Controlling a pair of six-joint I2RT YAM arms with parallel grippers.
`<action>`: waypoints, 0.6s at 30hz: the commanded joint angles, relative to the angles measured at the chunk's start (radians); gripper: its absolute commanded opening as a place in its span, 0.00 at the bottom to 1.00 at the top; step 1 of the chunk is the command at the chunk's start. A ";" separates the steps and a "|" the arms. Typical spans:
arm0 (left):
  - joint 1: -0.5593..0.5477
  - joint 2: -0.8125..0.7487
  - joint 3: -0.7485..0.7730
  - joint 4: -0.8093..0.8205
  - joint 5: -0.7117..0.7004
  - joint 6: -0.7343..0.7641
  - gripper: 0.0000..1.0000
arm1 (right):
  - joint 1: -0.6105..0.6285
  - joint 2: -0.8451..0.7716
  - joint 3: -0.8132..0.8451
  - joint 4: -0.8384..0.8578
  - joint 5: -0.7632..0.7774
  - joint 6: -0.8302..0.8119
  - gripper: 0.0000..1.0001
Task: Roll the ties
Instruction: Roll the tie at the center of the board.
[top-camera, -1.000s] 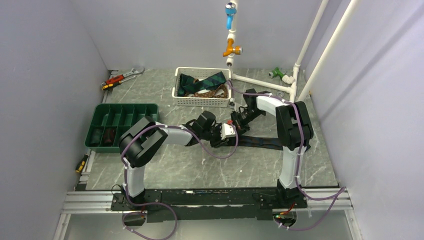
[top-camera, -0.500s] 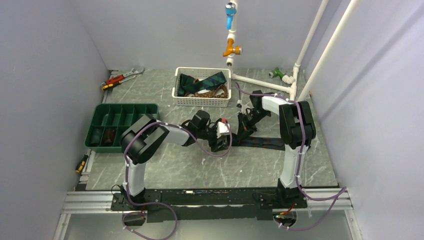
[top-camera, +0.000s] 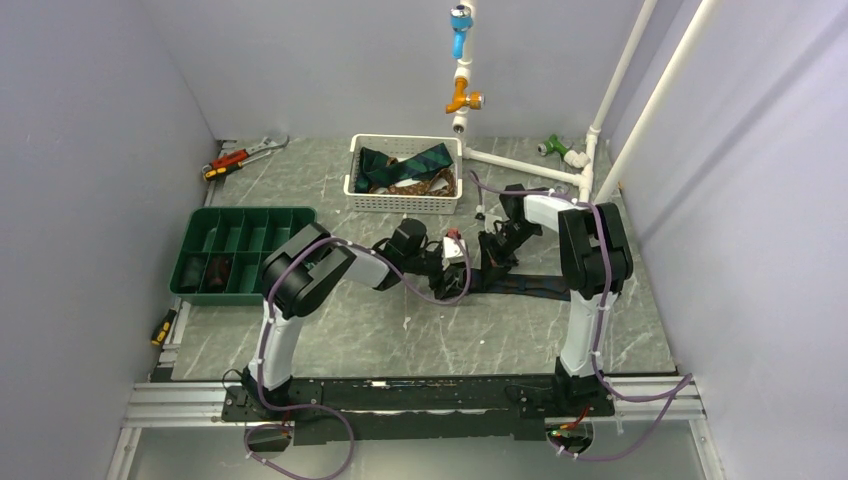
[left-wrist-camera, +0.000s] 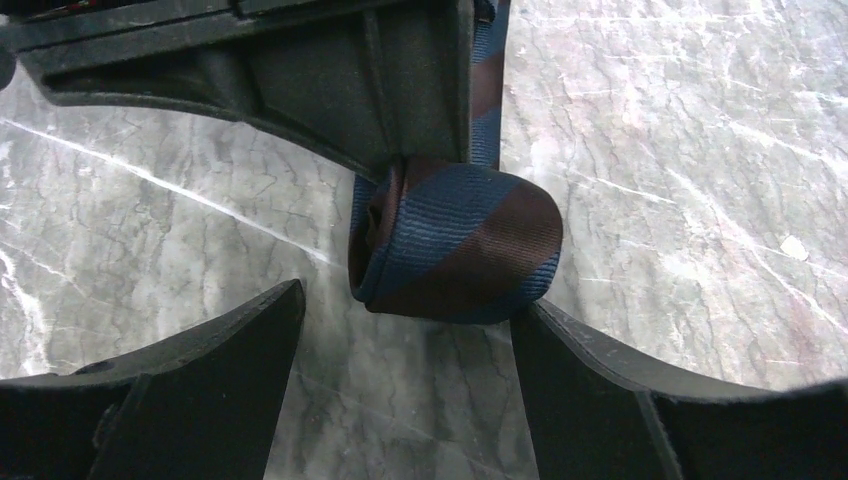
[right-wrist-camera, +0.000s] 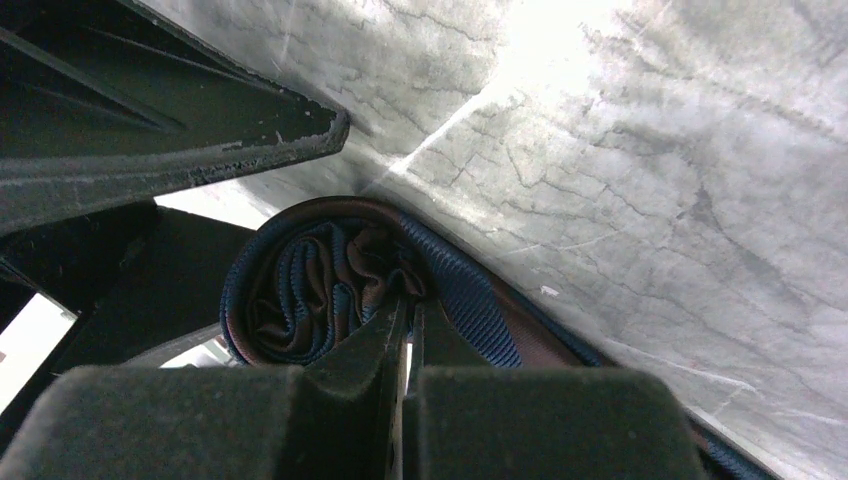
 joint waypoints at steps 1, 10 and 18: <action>-0.035 -0.003 -0.037 0.023 0.031 0.045 0.81 | 0.034 0.104 0.010 0.133 0.188 -0.030 0.00; -0.052 0.032 0.024 -0.010 -0.006 0.112 0.81 | 0.049 0.125 0.036 0.124 0.161 -0.042 0.00; -0.049 0.032 0.031 -0.219 -0.089 0.191 0.47 | 0.074 0.104 0.080 0.130 0.018 -0.042 0.00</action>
